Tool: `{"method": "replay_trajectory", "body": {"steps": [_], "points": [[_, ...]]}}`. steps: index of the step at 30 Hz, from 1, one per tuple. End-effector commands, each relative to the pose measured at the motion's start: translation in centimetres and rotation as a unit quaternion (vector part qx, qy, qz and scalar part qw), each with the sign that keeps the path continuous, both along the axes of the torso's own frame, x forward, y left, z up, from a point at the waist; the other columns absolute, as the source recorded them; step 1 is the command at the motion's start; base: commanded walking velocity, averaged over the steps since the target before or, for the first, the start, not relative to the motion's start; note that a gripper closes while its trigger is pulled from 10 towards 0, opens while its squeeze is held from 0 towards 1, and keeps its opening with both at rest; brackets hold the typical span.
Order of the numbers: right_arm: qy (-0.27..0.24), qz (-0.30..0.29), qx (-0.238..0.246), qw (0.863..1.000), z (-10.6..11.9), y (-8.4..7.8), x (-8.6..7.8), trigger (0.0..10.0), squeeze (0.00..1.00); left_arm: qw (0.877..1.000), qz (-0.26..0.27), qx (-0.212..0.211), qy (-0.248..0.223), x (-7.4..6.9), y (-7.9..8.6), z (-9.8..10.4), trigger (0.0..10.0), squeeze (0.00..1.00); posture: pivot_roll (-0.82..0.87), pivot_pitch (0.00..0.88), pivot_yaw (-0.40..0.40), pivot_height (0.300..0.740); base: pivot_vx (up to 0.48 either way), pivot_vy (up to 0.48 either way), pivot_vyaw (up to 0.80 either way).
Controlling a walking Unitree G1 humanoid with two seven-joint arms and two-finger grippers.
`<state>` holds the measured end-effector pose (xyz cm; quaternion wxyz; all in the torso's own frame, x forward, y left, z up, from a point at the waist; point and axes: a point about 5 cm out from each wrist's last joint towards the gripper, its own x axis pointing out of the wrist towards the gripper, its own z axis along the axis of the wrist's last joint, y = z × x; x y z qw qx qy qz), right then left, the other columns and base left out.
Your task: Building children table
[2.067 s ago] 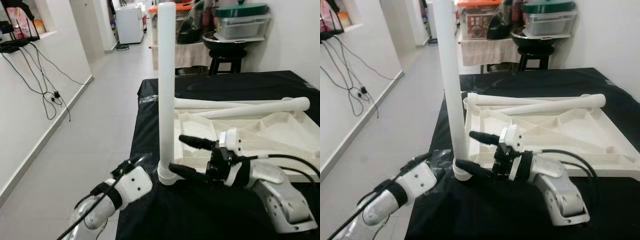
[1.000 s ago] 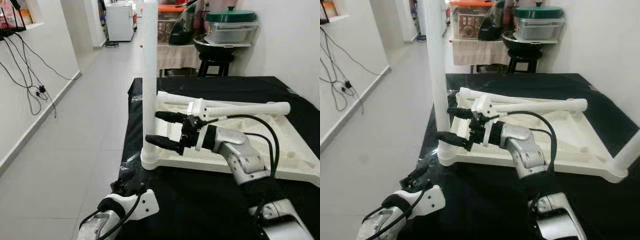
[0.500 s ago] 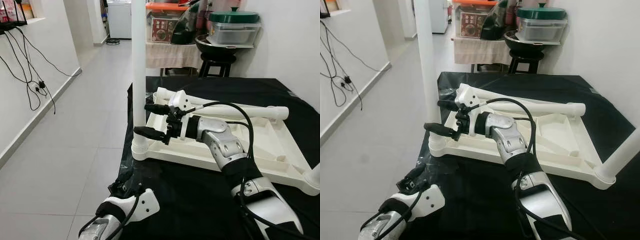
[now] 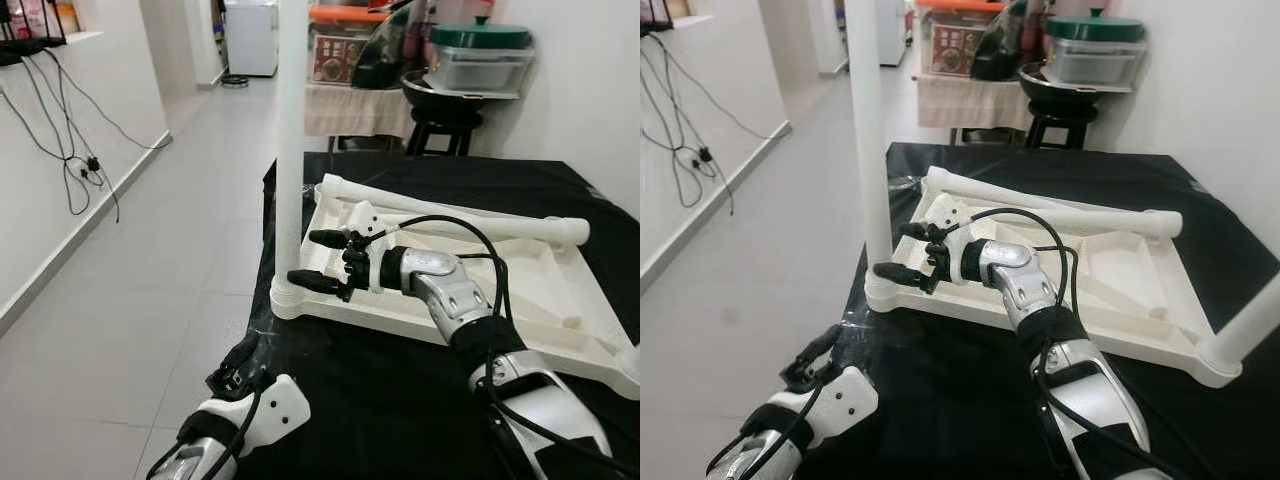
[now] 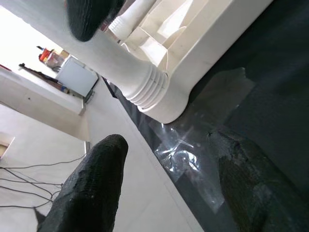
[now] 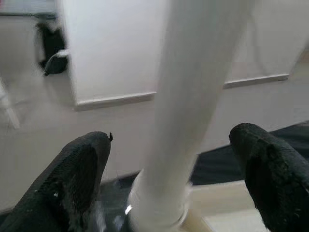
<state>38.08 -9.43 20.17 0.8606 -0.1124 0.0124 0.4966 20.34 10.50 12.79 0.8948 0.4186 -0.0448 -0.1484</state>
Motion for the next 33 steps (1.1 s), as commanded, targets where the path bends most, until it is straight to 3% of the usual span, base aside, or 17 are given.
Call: {"method": "replay_trajectory", "body": {"steps": [1, 5, 9, 12, 13, 15, 19, 20, 25, 29, 30, 31, 33], "points": [[-0.017, -0.02, 0.014, 1.0, 1.0, 0.1, 0.5, 10.0, 0.0, 1.0, -0.008, 0.002, -0.008, -0.3, -0.1, 0.1, 10.0, 0.0, 0.16, 0.0, -0.086, 0.74, 0.0, 0.0, 0.0], [-0.021, -0.023, 0.054, 0.998, 1.8, 1.2, 0.6, 10.0, 0.0, 1.0, -0.01, 0.003, -0.01, -0.4, -0.2, 0.1, 10.0, 0.0, 0.16, 0.0, -0.086, 0.74, 0.0, 0.0, 0.0], [-0.031, 0.057, 0.13, 0.989, 3.2, 5.0, -0.5, 10.0, 0.0, 1.0, -0.014, -0.002, -0.008, -0.6, -0.3, 0.1, 10.0, 0.0, 0.17, 0.0, -0.091, 0.74, 0.0, 0.0, 0.0], [-0.032, 0.071, 0.132, 0.988, 3.2, 5.6, -0.8, 10.0, 0.0, 1.0, -0.014, -0.002, -0.007, -0.6, -0.4, 0.1, 10.0, 0.0, 0.17, 0.0, -0.094, 0.74, 0.0, 0.0, 0.0], [-0.031, 0.077, 0.129, 0.988, 3.1, 6.7, -1.0, 10.0, 0.0, 1.0, -0.014, -0.003, -0.004, -0.6, -0.4, 0.0, 10.0, 0.0, 0.17, 0.0, -0.096, 0.74, 0.0, 0.0, 0.0], [-0.031, 0.077, 0.129, 0.988, 3.1, 6.7, -1.0, 10.0, 0.0, 1.0, -0.014, -0.003, -0.004, -0.6, -0.4, 0.0, 10.0, 0.0, 0.17, 0.0, -0.096, 0.74, 0.0, 0.0, 0.0], [-0.031, 0.041, 0.126, 0.991, 2.9, 7.9, -0.6, 10.0, 0.0, 1.0, -0.015, -0.005, -0.001, -0.6, -0.5, -0.1, 10.0, 0.0, 0.18, 0.0, -0.102, 0.74, 0.0, 0.0, 0.0], [-0.03, 0.021, 0.124, 0.992, 2.7, 8.2, -0.4, 0.0, 0.0, 1.0, -0.015, -0.005, 0.0, -0.6, -0.6, -0.1, 10.0, 0.0, 0.19, 0.0, -0.103, 0.74, 0.0, 0.0, 0.0], [-0.028, 0.024, 0.121, 0.992, 2.6, 8.0, -0.3, 0.0, 0.0, 1.0, -0.015, -0.005, 0.0, -0.6, -0.6, -0.2, 10.0, 0.0, 0.19, 0.0, -0.103, 0.74, 0.0, 0.0, 0.0], [-0.032, 0.051, 0.103, 0.993, 2.3, 6.6, -0.4, 0.0, 0.0, 1.0, -0.015, -0.004, 0.001, -0.6, -0.6, -0.2, 10.0, 0.0, 0.17, 0.0, -0.094, 0.74, 0.0, 0.0, 0.0], [-0.034, 0.066, 0.088, 0.993, 2.0, 5.4, -0.5, 0.0, 0.0, 1.0, -0.015, -0.005, 0.002, -0.6, -0.6, -0.2, 10.0, 0.0, 0.17, 0.0, -0.092, 0.74, 0.0, 0.0, 0.0], [-0.034, 0.066, 0.088, 0.993, 2.0, 5.4, -0.5, 0.0, 0.0, 1.0, -0.015, -0.005, 0.002, -0.6, -0.6, -0.2, 10.0, 0.0, 0.17, 0.0, -0.092, 0.74, 0.0, 0.0, 0.0], [-0.029, 0.077, 0.044, 0.996, 1.6, 1.7, -0.6, 0.0, 0.0, 1.0, -0.015, -0.005, 0.003, -0.6, -0.6, -0.2, 10.0, 0.0, 0.15, 0.0, -0.085, 0.74, 0.0, 0.0, 0.0]]}}
